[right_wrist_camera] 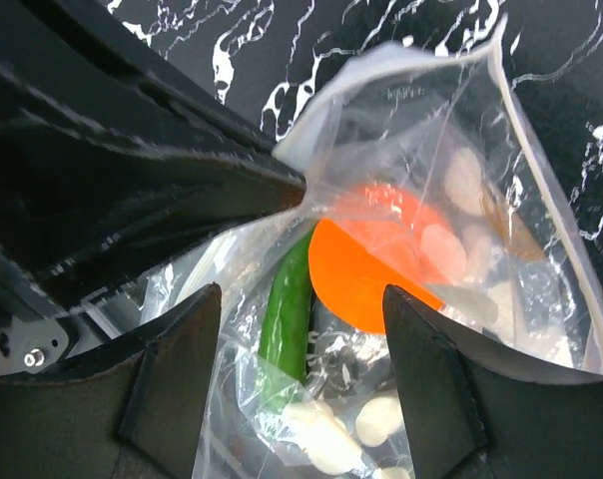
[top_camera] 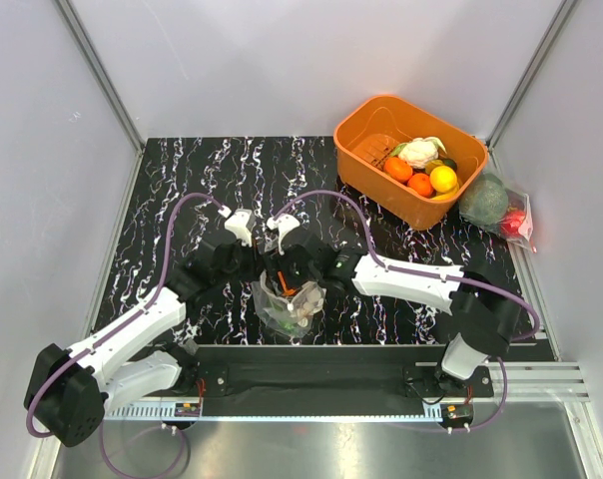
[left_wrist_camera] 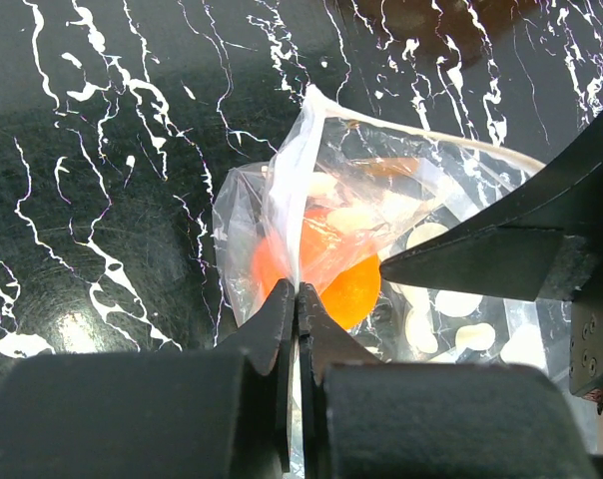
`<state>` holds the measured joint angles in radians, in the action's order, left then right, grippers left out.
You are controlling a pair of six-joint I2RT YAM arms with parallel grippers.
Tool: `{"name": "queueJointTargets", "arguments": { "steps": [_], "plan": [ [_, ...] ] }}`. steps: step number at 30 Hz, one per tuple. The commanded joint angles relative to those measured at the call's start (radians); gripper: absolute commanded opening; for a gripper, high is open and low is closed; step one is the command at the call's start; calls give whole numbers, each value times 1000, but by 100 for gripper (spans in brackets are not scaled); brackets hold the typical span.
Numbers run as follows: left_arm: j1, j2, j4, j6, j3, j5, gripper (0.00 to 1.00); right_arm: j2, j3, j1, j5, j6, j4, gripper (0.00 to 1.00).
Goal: Open the zip-top bag and remove the fake food
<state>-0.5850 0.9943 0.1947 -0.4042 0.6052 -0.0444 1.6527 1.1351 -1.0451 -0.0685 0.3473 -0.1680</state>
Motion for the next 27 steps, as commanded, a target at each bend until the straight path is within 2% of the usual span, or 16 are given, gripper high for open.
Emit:
{"name": "queueJointTargets", "arguments": {
  "steps": [1,10,18,27],
  "plan": [
    [-1,-22,-26,-5,-2,12,0,22,63,2,-29,-51,18,73],
    [1,-25,-25,-1,-2,3,0,108,121,14,-88,-100,-14,75],
    [-1,-39,-24,1,-10,5,0,125,75,23,-157,-67,-33,76],
    [1,-26,-32,1,-10,-9,0,179,67,42,-120,-70,36,77]
  ]
}}
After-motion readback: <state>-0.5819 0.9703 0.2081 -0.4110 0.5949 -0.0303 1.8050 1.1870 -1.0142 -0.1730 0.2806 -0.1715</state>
